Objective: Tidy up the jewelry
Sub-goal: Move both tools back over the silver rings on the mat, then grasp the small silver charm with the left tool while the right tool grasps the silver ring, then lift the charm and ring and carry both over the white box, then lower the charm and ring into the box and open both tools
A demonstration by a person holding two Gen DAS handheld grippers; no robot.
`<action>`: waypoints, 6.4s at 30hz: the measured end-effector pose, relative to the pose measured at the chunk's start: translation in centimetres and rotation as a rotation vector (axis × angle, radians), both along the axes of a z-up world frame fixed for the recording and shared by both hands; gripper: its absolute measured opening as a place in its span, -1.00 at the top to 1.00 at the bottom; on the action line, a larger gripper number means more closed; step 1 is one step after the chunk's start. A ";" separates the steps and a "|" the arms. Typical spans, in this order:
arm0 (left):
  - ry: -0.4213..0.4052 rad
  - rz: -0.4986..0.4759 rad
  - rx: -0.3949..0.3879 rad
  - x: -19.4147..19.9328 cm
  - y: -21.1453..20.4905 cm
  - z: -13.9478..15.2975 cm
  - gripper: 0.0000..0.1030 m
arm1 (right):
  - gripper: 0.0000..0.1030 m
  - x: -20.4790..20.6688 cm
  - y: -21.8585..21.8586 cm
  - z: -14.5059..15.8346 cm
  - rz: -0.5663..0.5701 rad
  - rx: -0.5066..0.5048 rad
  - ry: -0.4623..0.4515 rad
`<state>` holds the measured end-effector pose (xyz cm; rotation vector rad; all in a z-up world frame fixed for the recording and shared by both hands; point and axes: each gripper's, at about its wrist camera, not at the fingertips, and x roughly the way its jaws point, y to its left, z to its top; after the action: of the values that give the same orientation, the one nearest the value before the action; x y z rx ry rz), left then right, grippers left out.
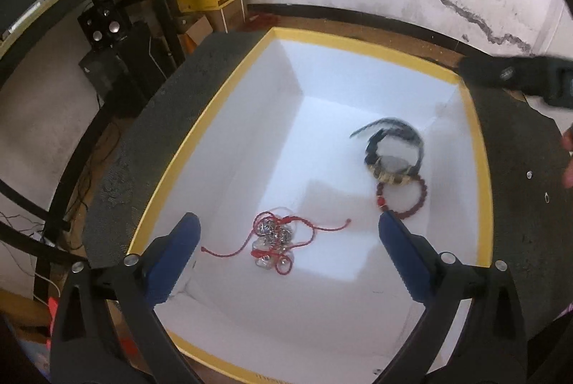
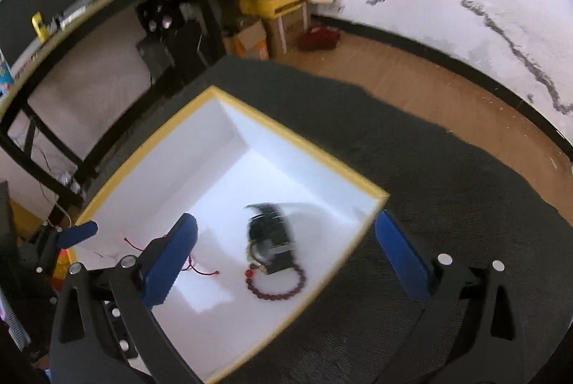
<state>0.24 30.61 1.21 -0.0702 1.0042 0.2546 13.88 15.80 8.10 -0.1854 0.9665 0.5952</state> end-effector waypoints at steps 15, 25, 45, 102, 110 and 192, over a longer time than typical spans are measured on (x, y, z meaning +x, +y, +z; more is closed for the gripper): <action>-0.256 -0.212 0.010 -1.1 -15.5 5.5 -0.89 | -0.87 -8.4 -27.7 2.1 -0.328 -0.016 -0.184; -0.193 -0.459 -0.040 5.0 -29.0 -3.0 -0.89 | -0.87 -10.5 -37.3 -9.2 -0.454 -0.073 -0.056; -0.061 -0.672 -0.059 14.6 -37.1 -12.7 -0.89 | -0.85 -3.0 -36.0 -16.4 -0.263 -0.110 -0.035; -0.103 -0.820 0.007 13.2 -40.2 -11.0 0.79 | 0.98 -4.3 -35.7 -14.5 -0.163 -0.077 -0.047; -0.080 -0.818 0.005 13.4 -40.1 -11.6 0.79 | -0.59 -4.8 -36.0 -14.6 -0.172 -0.065 -0.085; 0.082 0.037 0.018 -1.2 4.1 -2.1 0.79 | 0.64 -6.6 9.3 -4.5 0.264 -0.132 0.096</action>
<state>-1.00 34.73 -0.85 -0.0621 1.0830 0.3028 7.25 25.09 3.61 -0.4095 1.0842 0.7880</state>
